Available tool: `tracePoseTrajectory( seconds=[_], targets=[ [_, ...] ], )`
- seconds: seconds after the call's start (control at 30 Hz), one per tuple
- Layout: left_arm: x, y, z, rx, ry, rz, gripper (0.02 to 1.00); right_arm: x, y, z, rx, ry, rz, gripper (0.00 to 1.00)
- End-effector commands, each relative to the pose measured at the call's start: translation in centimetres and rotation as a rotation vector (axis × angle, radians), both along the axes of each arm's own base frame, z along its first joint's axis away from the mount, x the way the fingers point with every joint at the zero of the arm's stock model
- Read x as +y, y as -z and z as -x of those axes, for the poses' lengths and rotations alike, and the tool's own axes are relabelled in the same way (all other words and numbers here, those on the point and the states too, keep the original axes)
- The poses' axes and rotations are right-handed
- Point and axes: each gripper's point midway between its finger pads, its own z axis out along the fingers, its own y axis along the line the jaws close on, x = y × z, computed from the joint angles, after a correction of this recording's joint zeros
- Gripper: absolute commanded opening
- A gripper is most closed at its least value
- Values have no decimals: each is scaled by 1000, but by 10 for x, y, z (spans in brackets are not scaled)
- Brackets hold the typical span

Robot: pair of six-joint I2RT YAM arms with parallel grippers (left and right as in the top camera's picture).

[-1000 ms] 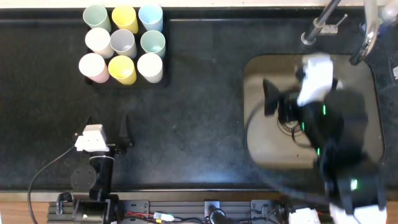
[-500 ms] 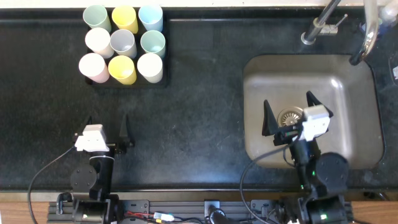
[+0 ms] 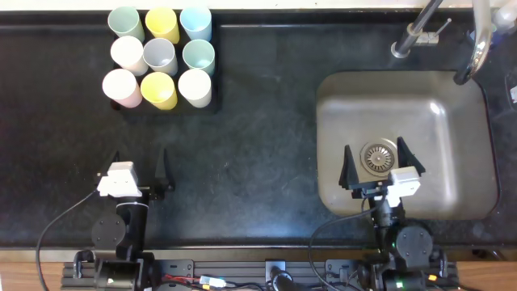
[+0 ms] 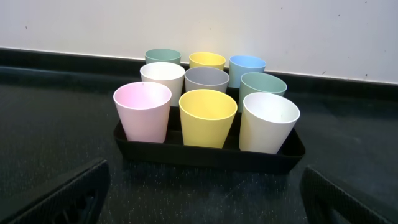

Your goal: Store Cups

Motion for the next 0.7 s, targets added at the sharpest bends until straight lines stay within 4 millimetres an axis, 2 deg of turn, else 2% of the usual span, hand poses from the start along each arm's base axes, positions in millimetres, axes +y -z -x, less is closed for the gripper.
tracePoseTrajectory(
  seconds=[0.03, 0.3, 0.7],
  targets=[
    [-1, -1, 0, -6, 2, -22, 1000, -3, 23, -4, 43, 18, -2, 996],
    [-1, -1, 0, -6, 2, -22, 1000, -3, 43, -5, 127, 18, 9, 998],
    [-1, -1, 0, -6, 2, -22, 1000, -3, 44, -5, 128, 18, 9, 998]
  ],
)
